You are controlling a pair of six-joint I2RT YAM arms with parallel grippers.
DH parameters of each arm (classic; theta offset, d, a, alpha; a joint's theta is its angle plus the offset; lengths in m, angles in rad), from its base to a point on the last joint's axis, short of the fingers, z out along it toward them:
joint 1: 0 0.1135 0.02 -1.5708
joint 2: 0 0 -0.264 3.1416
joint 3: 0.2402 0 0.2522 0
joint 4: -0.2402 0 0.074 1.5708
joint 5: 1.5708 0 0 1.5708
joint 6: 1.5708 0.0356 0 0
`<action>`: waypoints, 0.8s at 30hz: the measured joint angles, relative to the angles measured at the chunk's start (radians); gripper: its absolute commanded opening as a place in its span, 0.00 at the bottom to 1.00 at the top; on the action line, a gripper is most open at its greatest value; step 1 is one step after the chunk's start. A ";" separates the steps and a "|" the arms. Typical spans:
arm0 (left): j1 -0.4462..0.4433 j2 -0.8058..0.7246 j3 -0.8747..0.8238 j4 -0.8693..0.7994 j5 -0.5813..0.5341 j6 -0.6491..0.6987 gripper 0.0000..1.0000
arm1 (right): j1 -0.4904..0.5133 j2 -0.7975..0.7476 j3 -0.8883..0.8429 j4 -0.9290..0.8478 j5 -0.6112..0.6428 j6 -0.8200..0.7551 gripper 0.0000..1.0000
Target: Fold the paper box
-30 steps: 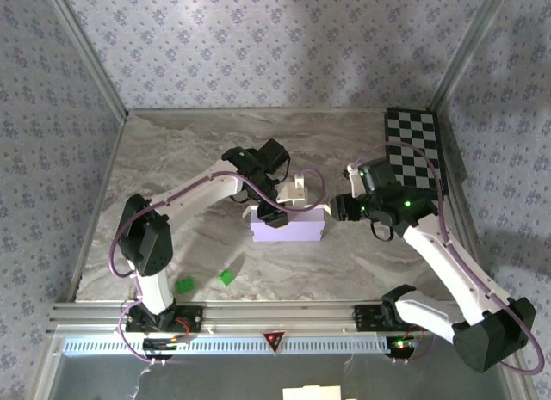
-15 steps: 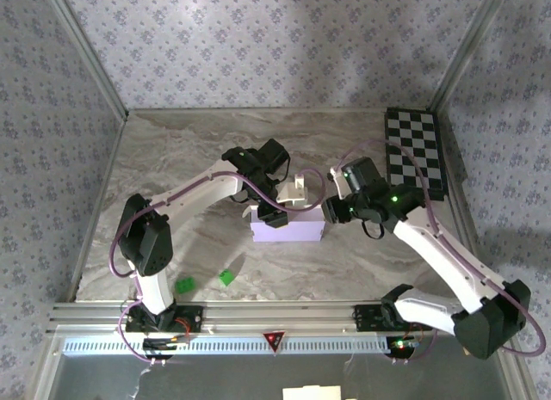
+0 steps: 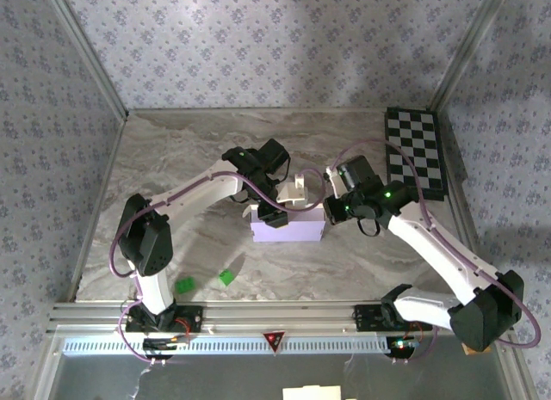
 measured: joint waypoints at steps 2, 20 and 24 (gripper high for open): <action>0.000 0.000 0.000 0.000 0.000 -0.002 0.46 | 0.004 0.004 0.006 -0.001 -0.001 0.018 0.03; 0.000 0.005 0.015 -0.028 -0.015 -0.010 0.46 | 0.113 0.030 0.035 -0.006 0.139 0.325 0.00; 0.000 0.005 0.020 -0.035 -0.019 -0.011 0.46 | 0.156 0.030 0.032 0.003 0.211 0.377 0.00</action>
